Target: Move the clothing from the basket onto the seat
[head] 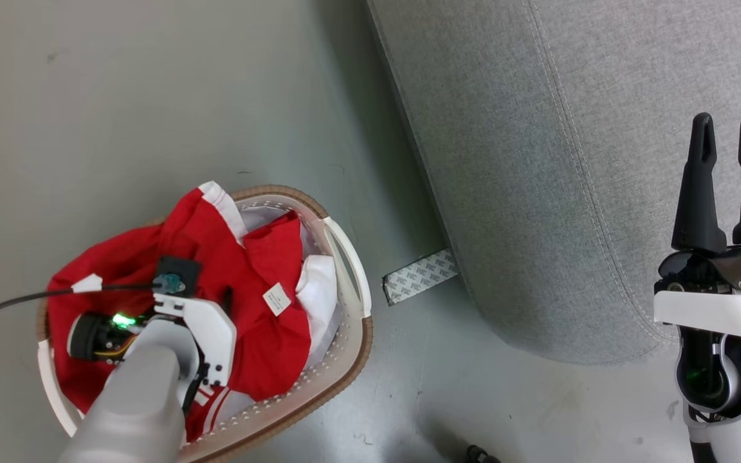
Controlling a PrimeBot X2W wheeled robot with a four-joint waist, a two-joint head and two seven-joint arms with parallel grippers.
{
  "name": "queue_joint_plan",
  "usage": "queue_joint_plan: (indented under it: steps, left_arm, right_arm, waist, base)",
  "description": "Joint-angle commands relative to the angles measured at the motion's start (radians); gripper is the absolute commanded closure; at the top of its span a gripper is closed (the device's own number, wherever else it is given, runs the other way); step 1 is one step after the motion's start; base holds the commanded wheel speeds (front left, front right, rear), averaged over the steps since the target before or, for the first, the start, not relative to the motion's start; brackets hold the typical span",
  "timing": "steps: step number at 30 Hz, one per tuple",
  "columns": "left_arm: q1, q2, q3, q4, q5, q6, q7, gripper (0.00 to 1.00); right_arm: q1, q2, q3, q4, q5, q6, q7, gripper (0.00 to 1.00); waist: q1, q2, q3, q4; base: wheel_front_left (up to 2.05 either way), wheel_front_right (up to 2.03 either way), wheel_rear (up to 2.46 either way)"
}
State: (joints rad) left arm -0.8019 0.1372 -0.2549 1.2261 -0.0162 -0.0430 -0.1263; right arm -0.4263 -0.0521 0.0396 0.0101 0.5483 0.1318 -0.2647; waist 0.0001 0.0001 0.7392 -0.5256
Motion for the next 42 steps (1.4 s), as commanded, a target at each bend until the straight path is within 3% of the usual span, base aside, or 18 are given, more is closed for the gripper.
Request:
queue_joint_plan:
  steps: [1,4,5,13,24,28,36,42]
  left_arm:
    - [-0.014,0.008,-0.002,0.011,0.002,0.004,-0.002,0.0]
    - [-0.023,0.004,-0.008,0.02,-0.002,0.001,-0.012,0.96]
    - [-0.026,0.002,-0.011,0.023,-0.003,0.0,-0.017,1.0]
    - [-0.004,-0.026,-0.024,0.039,-0.029,-0.022,-0.072,1.0]
    - [0.092,-0.081,-0.049,-0.014,-0.086,-0.07,-0.138,1.0]
    - [0.145,-0.086,-0.082,-0.105,-0.13,-0.079,-0.138,1.0]
    - [0.271,-0.085,-0.245,-0.336,-0.315,-0.087,-0.138,1.0]
    - [0.315,-0.085,-0.299,-0.474,-0.376,-0.08,-0.138,1.0]
  right_arm:
    - [-0.009,0.002,0.002,0.006,0.007,-0.002,0.001,0.0]
    - [-0.012,0.002,0.005,0.01,0.008,-0.002,0.001,0.0]
    - [-0.013,0.002,0.005,0.011,0.007,-0.002,0.001,0.0]
    - [-0.01,0.002,0.007,0.027,-0.024,-0.002,0.001,0.0]
    - [0.042,0.001,-0.013,0.049,-0.107,-0.002,0.001,0.0]
    - [0.064,-0.008,0.0,0.071,-0.13,-0.002,0.001,0.0]
    - [0.13,-0.052,0.018,0.109,-0.133,-0.002,0.001,0.0]
    - [0.182,-0.073,0.036,0.131,-0.124,-0.002,0.001,0.0]
  waist:
    - [-0.0001,-0.0001,0.002,-0.002]
    - [-0.0001,-0.0001,0.002,0.001]
    - [-0.0001,-0.0001,0.001,0.002]
    - [-0.0001,-0.0001,-0.058,0.038]
    - [-0.0001,-0.0001,-0.265,0.157]
    - [-0.0001,-0.0001,-0.345,0.21]
    - [-0.0001,-0.0001,-0.517,0.306]
    - [-0.0001,-0.0001,-0.622,0.368]
  base:
    - [0.0,0.0,0.0]
    - [0.0,0.0,0.0]
    - [0.0,0.0,0.0]
    - [0.0,0.0,0.0]
    - [0.0,0.0,0.0]
    - [0.0,0.0,0.0]
    - [0.0,0.0,0.0]
    - [0.0,0.0,0.0]
